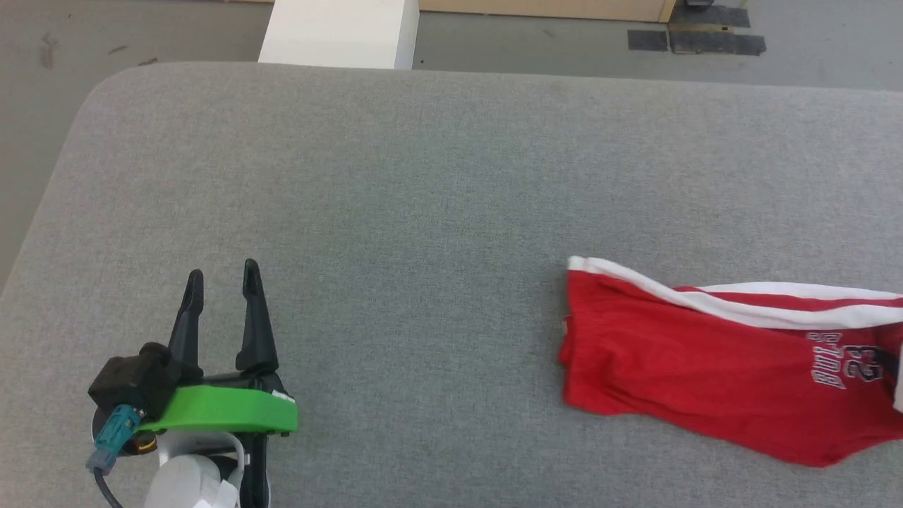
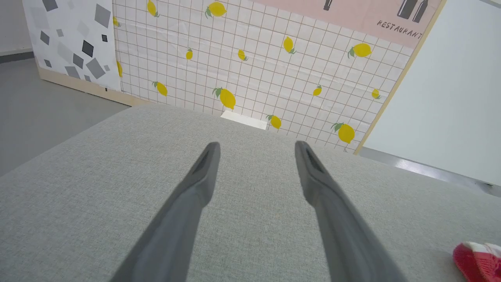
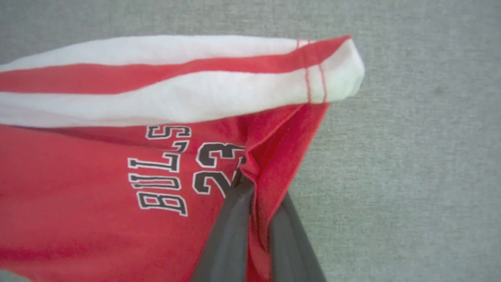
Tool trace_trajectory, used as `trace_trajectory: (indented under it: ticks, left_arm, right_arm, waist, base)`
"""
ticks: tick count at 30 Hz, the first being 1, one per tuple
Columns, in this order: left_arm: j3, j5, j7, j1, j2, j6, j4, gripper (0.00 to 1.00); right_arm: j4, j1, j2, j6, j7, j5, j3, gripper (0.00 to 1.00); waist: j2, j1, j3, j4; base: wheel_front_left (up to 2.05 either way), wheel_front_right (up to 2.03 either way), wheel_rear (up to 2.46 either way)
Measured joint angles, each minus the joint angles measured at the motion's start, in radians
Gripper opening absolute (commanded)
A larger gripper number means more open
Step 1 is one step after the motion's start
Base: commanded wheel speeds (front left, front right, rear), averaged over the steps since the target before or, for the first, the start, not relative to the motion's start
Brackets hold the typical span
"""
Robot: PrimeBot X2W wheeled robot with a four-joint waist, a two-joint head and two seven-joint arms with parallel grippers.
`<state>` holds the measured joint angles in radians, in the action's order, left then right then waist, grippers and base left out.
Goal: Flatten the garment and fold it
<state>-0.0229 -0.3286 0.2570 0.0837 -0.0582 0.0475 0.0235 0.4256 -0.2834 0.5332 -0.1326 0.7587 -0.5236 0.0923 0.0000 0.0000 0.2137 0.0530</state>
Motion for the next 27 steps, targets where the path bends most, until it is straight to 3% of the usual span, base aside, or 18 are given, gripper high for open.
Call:
trace_trajectory:
  ticks: [4,9,18,27]
  left_arm:
    - [0.000,0.002,0.000,-0.001,0.000,0.002,0.007,1.00]
    - [0.002,0.003,0.000,-0.002,0.001,0.002,0.018,1.00]
    - [0.010,0.003,0.000,-0.012,0.002,0.005,0.032,1.00]
    - [0.017,0.002,0.000,-0.011,0.002,0.013,0.038,1.00]
  right_arm:
    - [-0.043,0.001,-0.028,0.000,0.033,0.102,0.032,0.00]
    - [-0.191,0.021,-0.045,0.000,0.150,0.174,-0.009,0.00]
    - [-0.492,0.044,-0.084,0.000,0.359,0.111,-0.132,0.00]
    - [-0.518,0.036,-0.190,0.000,0.338,0.078,-0.230,0.00]
  waist:
    - [0.0000,0.0000,-0.013,-0.006]
    - [0.0000,0.0000,-0.034,-0.012]
    - [0.0000,0.0000,-0.066,-0.021]
    - [0.0000,0.0000,-0.058,-0.004]
  base:
    - [0.00,0.00,0.00]
    - [0.00,0.00,0.00]
    - [0.00,0.00,0.00]
    - [0.00,0.00,0.00]
